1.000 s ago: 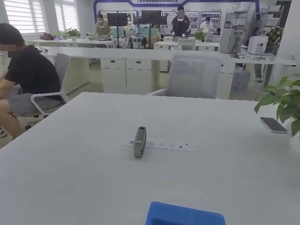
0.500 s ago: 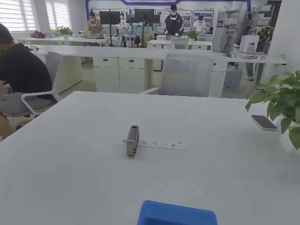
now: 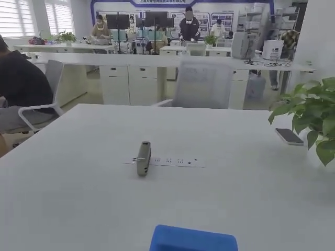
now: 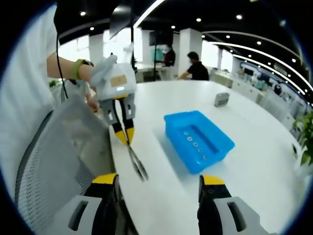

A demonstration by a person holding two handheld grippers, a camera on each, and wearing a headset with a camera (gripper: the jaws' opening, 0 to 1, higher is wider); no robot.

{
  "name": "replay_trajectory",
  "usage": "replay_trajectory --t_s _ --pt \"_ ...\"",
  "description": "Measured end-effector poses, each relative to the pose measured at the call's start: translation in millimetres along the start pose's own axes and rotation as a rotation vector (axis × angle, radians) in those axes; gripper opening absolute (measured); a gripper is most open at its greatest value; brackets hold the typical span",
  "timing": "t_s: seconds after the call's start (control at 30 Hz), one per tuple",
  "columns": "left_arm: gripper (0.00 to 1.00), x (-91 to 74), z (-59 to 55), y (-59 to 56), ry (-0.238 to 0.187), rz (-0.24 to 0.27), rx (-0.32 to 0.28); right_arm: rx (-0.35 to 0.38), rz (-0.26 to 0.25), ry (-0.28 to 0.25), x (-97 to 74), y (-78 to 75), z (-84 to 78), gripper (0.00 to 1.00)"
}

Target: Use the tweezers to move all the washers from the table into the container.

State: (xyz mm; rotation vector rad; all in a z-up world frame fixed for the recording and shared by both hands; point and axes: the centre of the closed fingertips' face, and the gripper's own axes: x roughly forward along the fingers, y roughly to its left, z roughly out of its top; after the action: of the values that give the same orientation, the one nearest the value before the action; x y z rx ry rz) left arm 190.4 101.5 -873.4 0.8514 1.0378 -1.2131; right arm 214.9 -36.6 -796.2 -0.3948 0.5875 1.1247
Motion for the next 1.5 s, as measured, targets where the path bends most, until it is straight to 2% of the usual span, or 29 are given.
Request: replay_trajectory --t_s 0.17,0.23,0.3,0.33,0.4,0.47,0.57,0.6,0.63,0.67,0.73,0.77,0.83,0.93,1.0,1.07,1.13,1.23,1.3,1.5 --pt "0.13 -5.7 2.1 -2.9 -0.087 0.01 -0.096 0.022 -0.028 -0.022 -6.1 -5.2 1.6 0.67" --pt "0.19 -11.7 3.8 -3.7 -0.138 0.02 -0.145 0.038 -0.043 -0.035 -8.1 -8.2 2.7 0.69" --pt "0.33 -21.9 7.3 3.0 -0.224 0.077 -0.192 0.055 -0.064 -0.063 -10.5 -13.0 5.9 0.71" --pt "0.38 -25.5 7.8 3.3 -0.25 0.081 -0.218 0.064 -0.071 -0.072 -11.5 -14.2 7.0 0.72" --pt "0.43 -34.0 8.3 5.4 -0.3 0.098 -0.262 0.081 -0.09 -0.095 -14.0 -18.5 8.5 0.74" --pt "0.46 -46.1 10.2 11.9 -0.372 0.145 -0.3 0.099 -0.105 -0.113 -16.1 -21.5 10.1 0.76" --pt "0.54 -66.7 16.0 21.9 -0.501 0.215 -0.364 0.116 -0.139 -0.151 -20.9 -28.2 13.9 0.79" --pt "0.62 -72.4 20.0 23.5 -0.55 0.224 -0.372 0.121 -0.146 -0.163 -22.4 -29.4 15.7 0.81" --pt "0.67 -80.6 25.5 26.0 -0.622 0.236 -0.401 0.128 -0.159 -0.186 -24.8 -32.0 19.1 0.82" --pt "0.72 -86.3 26.8 28.8 -0.66 0.253 -0.432 0.134 -0.167 -0.202 -26.7 -33.9 21.3 0.82" --pt "0.75 -97.5 28.4 34.9 -0.734 0.289 -0.49 0.152 -0.187 -0.239 -31.3 -38.4 26.6 0.84" --pt "0.77 -107.6 33.4 35.8 -0.802 0.299 -0.522 0.156 -0.191 -0.246 -32.3 -39.2 27.6 0.85" --pt "0.8 -120.3 36.0 40.4 -0.891 0.329 -0.565 0.16 -0.213 -0.286 -37.0 -42.9 34.4 0.88" --pt "0.9 -147.5 39.4 48.0 -1.061 0.394 -0.644 0.146 -0.289 -0.378 -47.6 -55.0 47.5 0.97" --pt "0.97 -161.5 36.8 53.1 -1.129 0.457 -0.671 0.163 -0.318 -0.426 -54.9 -59.8 54.4 0.99" --pt "0.99 -171.5 31.7 56.2 -1.165 0.514 -0.684 0.173 -0.342 -0.463 -61.8 -63.9 58.9 0.99" --pt "0.99 -178.5 28.4 57.9 -1.19 0.552 -0.686 0.185 -0.364 -0.481 -66.5 -67.3 59.4 0.99" --pt "0.99 -191.8 22.8 61.4 -1.234 0.64 -0.703 0.225 -0.396 -0.513 -74.5 -73.6 59.7 0.99" --pt "0.99 -196.9 22.3 61.5 -1.26 0.663 -0.71 0.249 -0.416 -0.527 -79.3 -78.1 58.2 0.99" --pt "0.99 -198.7 17.8 64.4 -1.248 0.7 -0.718 0.319 -0.449 -0.569 -90.3 -87.7 55.4 0.99"
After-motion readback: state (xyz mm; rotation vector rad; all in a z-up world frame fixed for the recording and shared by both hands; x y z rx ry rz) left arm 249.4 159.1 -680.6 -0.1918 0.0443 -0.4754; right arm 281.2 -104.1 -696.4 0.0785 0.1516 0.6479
